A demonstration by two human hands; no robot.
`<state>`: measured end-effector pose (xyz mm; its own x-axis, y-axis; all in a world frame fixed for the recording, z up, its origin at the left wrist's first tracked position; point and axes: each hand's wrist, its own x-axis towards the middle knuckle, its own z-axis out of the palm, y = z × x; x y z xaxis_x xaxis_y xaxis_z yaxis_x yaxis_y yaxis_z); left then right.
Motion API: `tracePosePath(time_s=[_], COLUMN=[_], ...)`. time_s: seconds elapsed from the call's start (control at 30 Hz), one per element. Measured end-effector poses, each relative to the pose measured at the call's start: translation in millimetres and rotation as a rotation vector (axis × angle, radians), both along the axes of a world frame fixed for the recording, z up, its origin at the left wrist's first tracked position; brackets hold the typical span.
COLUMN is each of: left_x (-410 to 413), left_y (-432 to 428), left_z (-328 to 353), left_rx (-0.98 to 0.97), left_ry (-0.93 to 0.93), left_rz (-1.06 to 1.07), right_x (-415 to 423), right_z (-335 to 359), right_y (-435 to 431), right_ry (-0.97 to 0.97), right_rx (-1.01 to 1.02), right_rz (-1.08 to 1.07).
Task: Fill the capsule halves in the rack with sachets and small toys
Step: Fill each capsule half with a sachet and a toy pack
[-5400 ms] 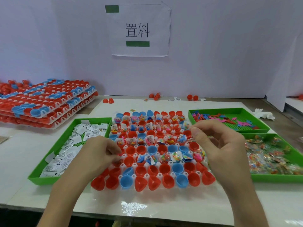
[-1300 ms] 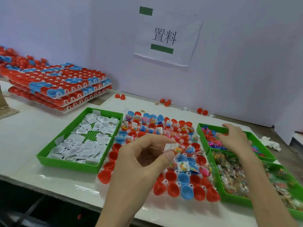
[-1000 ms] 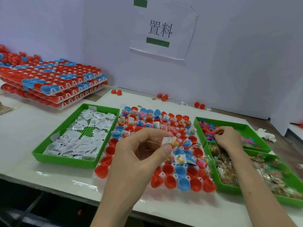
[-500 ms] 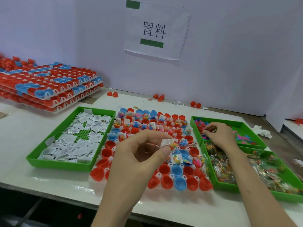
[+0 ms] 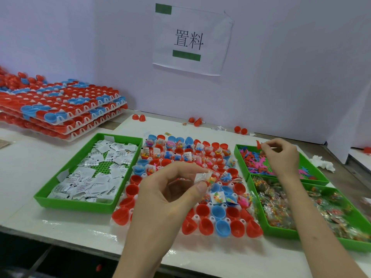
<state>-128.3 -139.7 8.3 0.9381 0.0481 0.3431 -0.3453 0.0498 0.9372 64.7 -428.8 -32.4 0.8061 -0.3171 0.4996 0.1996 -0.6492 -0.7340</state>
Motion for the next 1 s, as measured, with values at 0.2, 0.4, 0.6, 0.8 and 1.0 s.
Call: tracePosePath(time_s=[0.2,0.4,0.6,0.8,1.0], left_x=[4,3,-2,0,1], left_y=[2,-8,-15,-17,-14], left_z=[-3,-4,1,1,-3], left_rx=[-0.023,-0.057,-0.009,0.017,0.007], left_ry=[0.006,-0.005,-0.024,-0.046,-0.038], left_rz=[0.026,0.032,0.024,0.034,0.04], right_x=[-31,-114,-161,-168,-170], right_z=[54,71,51,44,44], right_y=[29,71,109,117,119], right_ry=[-0.067,-0.143,-0.048,0.003,0.035], right_rx=[0.345,0.478,0.384,0.419,0.422], right_rz=[0.349,0.534,0.609,0.682,0.705])
